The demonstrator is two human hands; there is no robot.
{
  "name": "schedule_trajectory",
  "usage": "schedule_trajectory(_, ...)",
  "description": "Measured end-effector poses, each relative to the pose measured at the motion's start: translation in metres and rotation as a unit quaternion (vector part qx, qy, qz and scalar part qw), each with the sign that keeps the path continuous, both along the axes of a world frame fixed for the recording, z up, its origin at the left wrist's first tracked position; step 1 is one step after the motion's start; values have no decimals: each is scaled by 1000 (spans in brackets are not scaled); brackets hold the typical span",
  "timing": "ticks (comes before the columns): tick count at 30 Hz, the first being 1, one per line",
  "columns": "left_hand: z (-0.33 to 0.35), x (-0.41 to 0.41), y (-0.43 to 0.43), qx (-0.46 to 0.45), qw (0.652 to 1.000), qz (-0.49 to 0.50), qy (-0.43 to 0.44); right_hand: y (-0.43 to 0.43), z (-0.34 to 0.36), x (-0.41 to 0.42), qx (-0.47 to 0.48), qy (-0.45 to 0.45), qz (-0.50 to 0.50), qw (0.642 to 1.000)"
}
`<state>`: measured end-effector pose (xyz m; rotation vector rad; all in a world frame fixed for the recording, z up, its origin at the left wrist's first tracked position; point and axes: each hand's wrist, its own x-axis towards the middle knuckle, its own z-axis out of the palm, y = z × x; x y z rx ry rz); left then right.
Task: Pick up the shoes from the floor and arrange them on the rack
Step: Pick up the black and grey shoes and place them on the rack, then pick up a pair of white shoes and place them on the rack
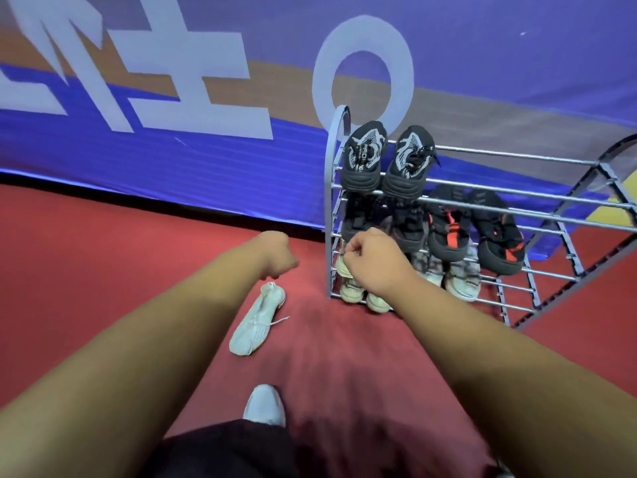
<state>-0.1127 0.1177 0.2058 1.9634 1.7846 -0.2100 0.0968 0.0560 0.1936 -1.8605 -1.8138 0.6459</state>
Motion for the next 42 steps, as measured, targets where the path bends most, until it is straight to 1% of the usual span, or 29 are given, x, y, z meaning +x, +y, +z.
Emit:
schedule_trajectory(2, -17, -22, 5, -1, 996, -31, 79, 4, -17, -20, -5, 12, 9, 1000)
schedule_trajectory(3, -28, -31, 7, 0, 994, -37, 104, 7, -26, -30, -8, 16, 15, 1000)
schedule_trajectory(6, -73, -51, 16, -35, 991, -36, 124, 19, -64, -58, -26, 33, 35, 998)
schedule_trajectory(9, -131, -65, 24, -98, 991, 41, 77, 29, -119, -78, -56, 26, 49, 997)
schedule_trajectory(11, -174, -71, 24, -141, 984, 100, 51, 34, -161, -84, -88, 22, 39, 995)
schedule_trajectory(13, -213, -73, 26, -166, 977, 134, 14, 37, -200, -88, -110, 11, 34, 993)
schedule_trajectory(15, -253, -73, 35, -152, 976, 154, -21, 42, -235, -88, -138, -3, 40, 990)
schedule_trajectory(18, -306, -69, 60, -78, 977, 187, -60, 51, -279, -83, -169, -13, 49, 984)
schedule_trajectory(21, -346, -64, 80, -26, 973, 206, -101, 57, -309, -78, -194, -23, 64, 979)
schedule_trajectory(26, -372, -54, 99, -8, 952, 275, -133, 54, -343, -65, -219, -26, 68, 973)
schedule_trajectory(29, -381, -51, 100, 21, 927, 323, -188, 46, -361, -53, -225, -34, 57, 972)
schedule_trajectory(31, -382, -43, 94, -2, 920, 334, -205, 37, -370, -42, -243, -38, 50, 968)
schedule_trajectory(32, -378, -37, 88, -25, 911, 340, -231, 33, -371, -36, -251, -36, 44, 966)
schedule_trajectory(34, -374, -22, 80, -55, 910, 330, -244, 24, -370, -24, -262, -30, 24, 964)
schedule_trajectory(36, -372, -5, 66, -82, 931, 289, -209, 16, -364, -10, -265, -29, 1, 964)
schedule_trajectory(37, -373, 3, 58, -68, 942, 271, -185, 12, -360, -4, -264, -32, -11, 964)
schedule_trajectory(40, -352, 35, 10, -64, 973, 164, -151, -6, -350, 21, -255, -39, -42, 965)
schedule_trajectory(42, -344, 53, -24, -56, 984, 103, -133, -23, -343, 42, -258, -39, -58, 964)
